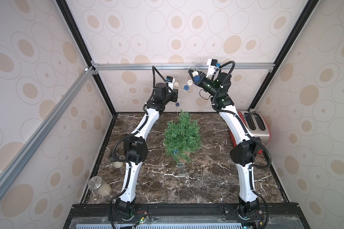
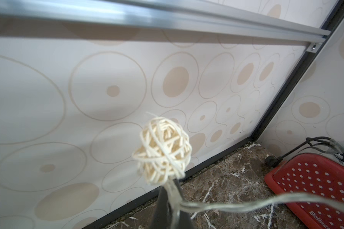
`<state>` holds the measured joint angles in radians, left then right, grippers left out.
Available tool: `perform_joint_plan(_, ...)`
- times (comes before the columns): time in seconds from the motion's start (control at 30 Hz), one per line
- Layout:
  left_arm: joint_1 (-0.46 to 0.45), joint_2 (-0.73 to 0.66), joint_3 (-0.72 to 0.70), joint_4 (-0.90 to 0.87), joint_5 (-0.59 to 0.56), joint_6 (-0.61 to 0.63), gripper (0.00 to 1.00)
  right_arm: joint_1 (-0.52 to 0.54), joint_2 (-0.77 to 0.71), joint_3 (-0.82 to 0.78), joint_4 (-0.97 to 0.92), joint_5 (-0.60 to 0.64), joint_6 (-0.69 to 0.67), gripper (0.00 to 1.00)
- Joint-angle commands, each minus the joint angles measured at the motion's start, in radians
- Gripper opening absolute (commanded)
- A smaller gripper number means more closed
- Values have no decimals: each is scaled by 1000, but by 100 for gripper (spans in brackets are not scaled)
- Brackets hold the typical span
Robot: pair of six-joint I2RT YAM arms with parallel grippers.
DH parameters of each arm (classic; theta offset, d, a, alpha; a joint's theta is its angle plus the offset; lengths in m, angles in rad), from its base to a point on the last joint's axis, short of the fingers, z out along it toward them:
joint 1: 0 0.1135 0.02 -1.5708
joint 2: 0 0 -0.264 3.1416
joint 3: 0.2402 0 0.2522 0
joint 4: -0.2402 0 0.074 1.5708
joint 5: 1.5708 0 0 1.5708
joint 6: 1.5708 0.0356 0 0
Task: Remove string lights from the small christmas tree
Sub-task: Remove the light string from the Christmas tree.
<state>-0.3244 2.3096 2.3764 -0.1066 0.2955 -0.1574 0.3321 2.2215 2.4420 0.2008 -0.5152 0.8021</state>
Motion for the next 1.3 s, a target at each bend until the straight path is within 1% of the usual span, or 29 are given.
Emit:
perform_joint_plan(0.0, 9, -82, 0, 35, -60, 48, 0, -7, -66, -35, 6, -30, -27, 0)
perform_joint_plan(0.27, 21, -107, 16, 38, -112, 44, 0, -13, -131, -136, 29, -48, -37, 0)
perform_joint_plan(0.3, 21, -111, 19, 39, -126, 43, 0, -14, -140, -175, 28, -46, -38, 0)
perform_joint_plan(0.57, 23, -163, 8, 31, -220, 53, 0, -24, -181, -214, 18, -52, -48, 0)
perform_joint_plan(0.73, 24, -162, 39, 2, -268, 81, 0, -26, -207, -254, 17, -57, -53, 0)
perform_joint_plan(0.87, 23, -198, -9, 33, -302, 90, 0, -25, -214, -264, -1, -63, -56, 0)
perform_joint_plan(1.1, 23, -223, -21, 40, -420, 137, 0, -25, -220, -285, -23, -86, -65, 0)
perform_joint_plan(1.27, 25, -258, -69, 56, -503, 154, 0, -27, -227, -289, -41, -88, -75, 0)
